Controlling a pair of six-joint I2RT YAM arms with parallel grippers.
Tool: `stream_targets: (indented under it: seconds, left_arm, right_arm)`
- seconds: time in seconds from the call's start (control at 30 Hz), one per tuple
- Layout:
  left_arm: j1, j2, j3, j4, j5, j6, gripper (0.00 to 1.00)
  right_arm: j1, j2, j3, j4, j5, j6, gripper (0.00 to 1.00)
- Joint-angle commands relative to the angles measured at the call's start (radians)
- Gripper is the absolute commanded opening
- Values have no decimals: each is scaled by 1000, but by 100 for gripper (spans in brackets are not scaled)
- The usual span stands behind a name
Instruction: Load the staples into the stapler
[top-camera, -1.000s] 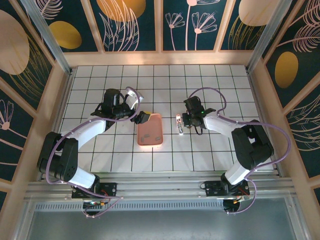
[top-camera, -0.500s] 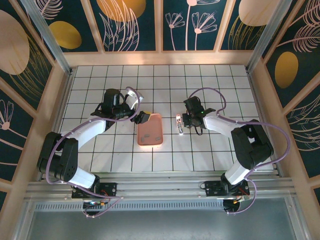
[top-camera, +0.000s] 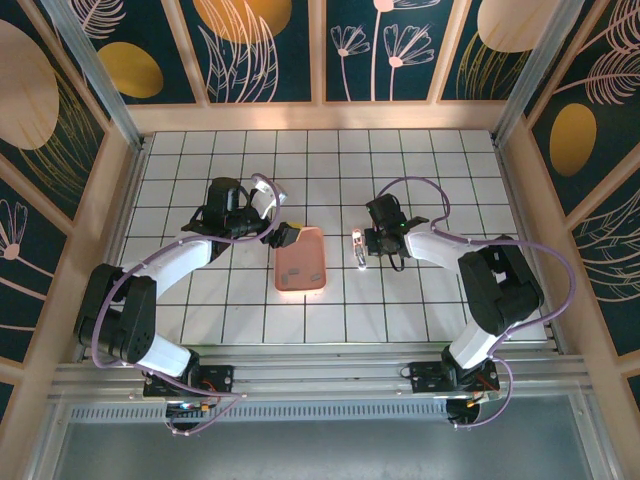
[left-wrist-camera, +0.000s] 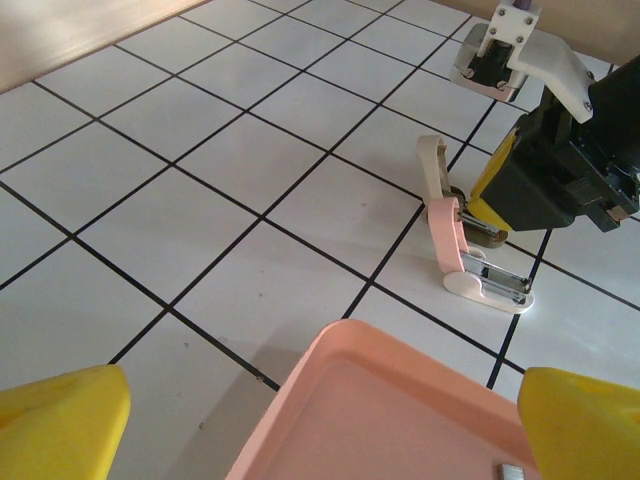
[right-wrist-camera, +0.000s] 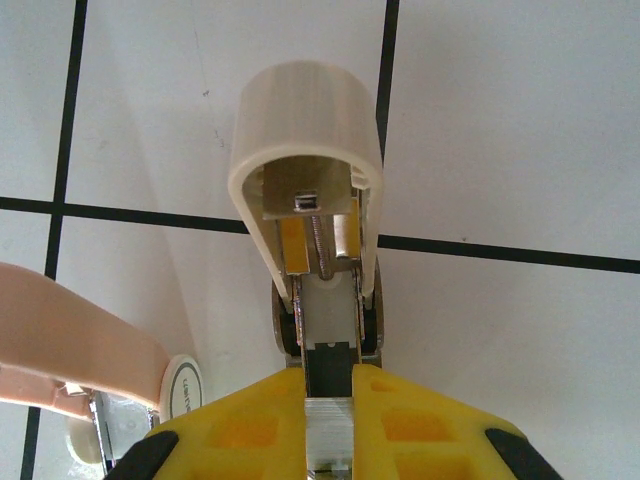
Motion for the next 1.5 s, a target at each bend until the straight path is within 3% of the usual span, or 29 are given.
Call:
stream_targets:
  seconds: [0.0,0.43,1.47]
  left_arm:
    - [-5,3,17,22,18,21,99]
    - [-5,2,15,24,20,20,99]
    - [-5,-1,12,23,17,20,99]
  right_arm:
    - [5,13,2,-30,31,-3,14]
    - [11,-69,8,-24,44,-21,15]
    - [11,-6,-11,5,-4,-27,15]
